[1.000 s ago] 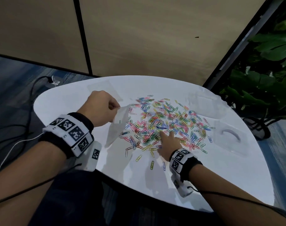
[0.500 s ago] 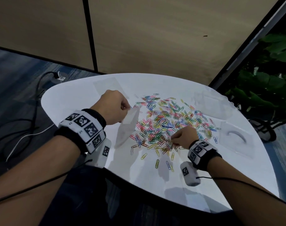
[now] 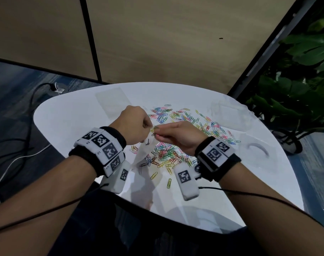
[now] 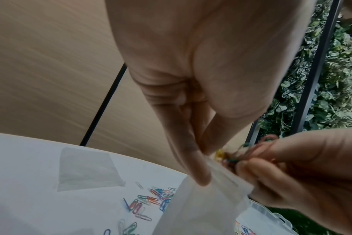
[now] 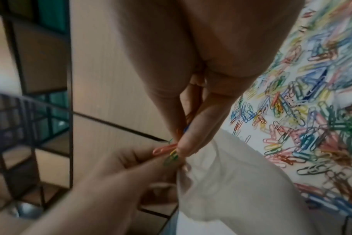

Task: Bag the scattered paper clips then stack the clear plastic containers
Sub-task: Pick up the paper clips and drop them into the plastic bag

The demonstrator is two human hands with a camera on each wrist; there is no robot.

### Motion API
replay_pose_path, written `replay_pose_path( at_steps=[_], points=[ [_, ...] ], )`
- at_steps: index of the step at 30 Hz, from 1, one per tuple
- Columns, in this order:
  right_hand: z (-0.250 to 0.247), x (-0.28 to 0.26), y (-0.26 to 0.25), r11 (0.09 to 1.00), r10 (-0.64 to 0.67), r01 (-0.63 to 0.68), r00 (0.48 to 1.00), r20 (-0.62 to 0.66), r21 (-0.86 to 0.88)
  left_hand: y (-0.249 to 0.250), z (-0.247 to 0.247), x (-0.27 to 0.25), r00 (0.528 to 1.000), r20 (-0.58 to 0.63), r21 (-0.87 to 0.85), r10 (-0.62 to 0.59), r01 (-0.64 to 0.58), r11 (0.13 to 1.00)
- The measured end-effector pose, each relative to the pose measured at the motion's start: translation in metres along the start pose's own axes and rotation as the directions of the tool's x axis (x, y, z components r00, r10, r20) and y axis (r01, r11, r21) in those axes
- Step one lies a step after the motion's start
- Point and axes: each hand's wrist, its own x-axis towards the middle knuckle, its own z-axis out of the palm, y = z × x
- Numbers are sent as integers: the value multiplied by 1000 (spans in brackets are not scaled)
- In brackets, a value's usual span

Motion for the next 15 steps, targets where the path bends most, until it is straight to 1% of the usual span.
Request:
replay_pose_path(
  at_steps=[2, 5, 8, 10, 12, 14, 15],
  points=[
    [6, 4, 6, 999, 10, -12, 999, -44, -36, 2, 3, -1, 1000, 12, 9, 11, -12, 1000],
    [13, 11, 11, 993, -19, 3, 992, -126, -121, 4, 5, -1, 1000, 9, 3, 6, -6, 1000],
    [17, 18, 15, 957, -43, 10, 993, -107, -289, 4, 6, -1, 1000, 6, -12, -13, 13, 1000],
    [17, 22, 19, 908, -93, 48, 992, -90, -416, 4, 4, -1, 1000, -2, -15, -14, 14, 1000],
    [15, 24, 21, 819, -190, 103, 977, -98, -564, 5, 2, -2, 1000, -16, -33, -18, 18, 999],
    [16, 23, 20, 663, -319, 166, 945, -75, -730, 5, -1, -2, 999, -32, -48, -22, 20, 999],
    [19, 20, 19, 578, -372, 197, 927, -41, -792, 6, -2, -3, 999, -35, -50, -22, 20, 999]
  ],
)
